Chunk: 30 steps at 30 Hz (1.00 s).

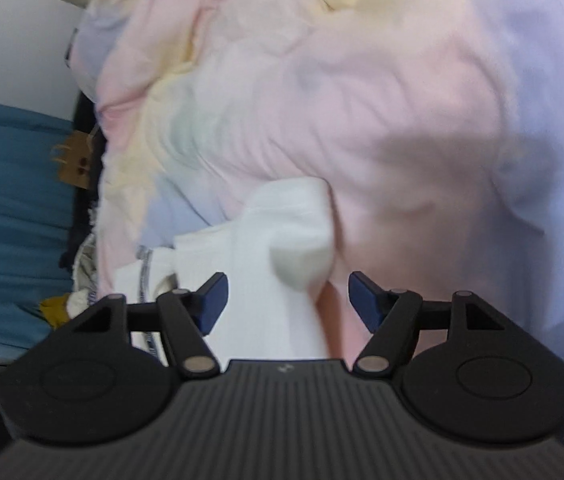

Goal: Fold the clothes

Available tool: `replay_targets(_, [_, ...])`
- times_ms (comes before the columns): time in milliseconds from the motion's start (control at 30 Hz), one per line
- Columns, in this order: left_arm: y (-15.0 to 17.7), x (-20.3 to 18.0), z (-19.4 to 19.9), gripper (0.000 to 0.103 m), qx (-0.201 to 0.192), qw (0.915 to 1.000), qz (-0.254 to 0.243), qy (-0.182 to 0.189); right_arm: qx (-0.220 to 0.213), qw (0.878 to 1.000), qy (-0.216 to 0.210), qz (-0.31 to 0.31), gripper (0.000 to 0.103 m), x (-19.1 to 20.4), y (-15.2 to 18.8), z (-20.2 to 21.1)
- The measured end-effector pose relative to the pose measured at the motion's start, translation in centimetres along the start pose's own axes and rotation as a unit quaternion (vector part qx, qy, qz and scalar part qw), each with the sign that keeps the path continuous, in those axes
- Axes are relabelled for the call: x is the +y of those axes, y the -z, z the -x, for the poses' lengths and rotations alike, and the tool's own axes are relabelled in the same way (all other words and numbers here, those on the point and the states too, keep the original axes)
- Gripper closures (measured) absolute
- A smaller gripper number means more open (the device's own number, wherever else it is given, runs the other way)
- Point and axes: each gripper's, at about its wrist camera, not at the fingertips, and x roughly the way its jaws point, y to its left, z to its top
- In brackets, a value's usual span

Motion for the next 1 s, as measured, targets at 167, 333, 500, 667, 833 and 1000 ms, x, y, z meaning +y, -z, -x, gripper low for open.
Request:
replay_targets(167, [-0.3, 0.4, -1.1, 0.019, -0.004, 0.9998, 0.019, -0.007, 0.012, 1.000, 0.021, 0.007, 0.034, 0.2, 0.2, -2.7])
replay_targets(333, [-0.8, 0.8, -2.2, 0.020, -0.014, 0.9992, 0.031, -0.021, 0.011, 0.999, 0.003, 0.050, 0.048, 1.5, 1.0, -4.8])
replay_targets(500, [-1.2, 0.7, -2.9, 0.021, -0.018, 0.9993, 0.028, -0.019, 0.000, 0.993, -0.060, 0.101, 0.095, 3.3, 1.7, -3.8])
replay_targets(667, [-1.4, 1.5, -3.0, 0.029, -0.022, 0.9984, 0.052, 0.005, -0.018, 0.986, -0.109, 0.124, 0.096, 4.2, 1.8, -2.7])
replay_targets(833, [-1.5, 1.8, -3.5, 0.062, -0.011, 0.9969, 0.063, 0.045, -0.027, 0.985, -0.110, 0.128, 0.096, 4.4, 1.6, -2.5])
replay_targets(1000, [-1.3, 0.8, -2.8, 0.088, -0.028, 0.9979, 0.031, 0.049, -0.045, 0.982, -0.119, 0.137, 0.097, 4.6, 1.8, -1.9])
